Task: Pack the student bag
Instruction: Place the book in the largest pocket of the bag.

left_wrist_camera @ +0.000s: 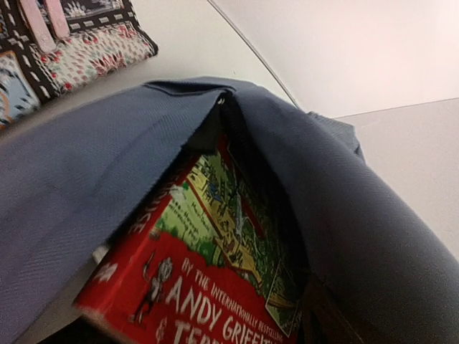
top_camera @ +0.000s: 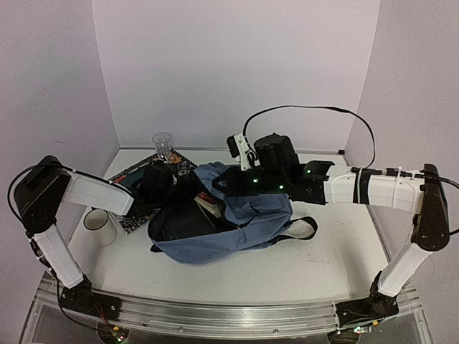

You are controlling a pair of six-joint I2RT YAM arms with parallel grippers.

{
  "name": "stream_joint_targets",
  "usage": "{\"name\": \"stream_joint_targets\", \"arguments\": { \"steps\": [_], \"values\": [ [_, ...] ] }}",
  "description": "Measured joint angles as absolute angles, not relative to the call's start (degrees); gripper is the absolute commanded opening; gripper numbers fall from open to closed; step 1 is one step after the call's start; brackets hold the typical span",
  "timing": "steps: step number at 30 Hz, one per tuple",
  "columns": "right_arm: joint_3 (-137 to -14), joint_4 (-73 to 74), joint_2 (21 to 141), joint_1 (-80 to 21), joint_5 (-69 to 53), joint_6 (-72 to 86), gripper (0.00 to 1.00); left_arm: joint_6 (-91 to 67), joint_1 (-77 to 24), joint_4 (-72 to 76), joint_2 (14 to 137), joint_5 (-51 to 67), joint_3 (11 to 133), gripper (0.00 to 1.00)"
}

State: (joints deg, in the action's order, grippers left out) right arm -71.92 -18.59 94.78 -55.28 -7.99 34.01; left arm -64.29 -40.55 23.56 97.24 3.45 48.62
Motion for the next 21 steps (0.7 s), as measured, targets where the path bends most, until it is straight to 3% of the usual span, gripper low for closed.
{"name": "stream_joint_targets", "arguments": {
  "steps": [4,10,14,17,21],
  "values": [
    [-71.9,-18.1,94.8,-55.3,-7.9,33.7,0.00,-60.4,-40.6,16.8,93.2,0.4,48.6,0.74],
    [-71.9,-17.7,94.8,-55.3,-7.9,33.4,0.00,-58.4,-40.5,10.5,90.7,-0.8,48.6,0.48],
    [-71.9,-17.7,94.9,-55.3,-7.9,33.2,0.00,-57.6,-40.6,9.0,91.4,0.2,49.7,0.40],
    [-71.9,-17.8,95.4,-55.3,-8.1,33.1,0.03,-57.1,-40.6,8.9,94.2,1.8,52.9,0.41],
    [-72.0,-17.8,96.4,-55.3,-8.4,32.8,0.13,-56.9,-40.6,8.9,94.7,2.0,54.2,0.56]
  ]
}}
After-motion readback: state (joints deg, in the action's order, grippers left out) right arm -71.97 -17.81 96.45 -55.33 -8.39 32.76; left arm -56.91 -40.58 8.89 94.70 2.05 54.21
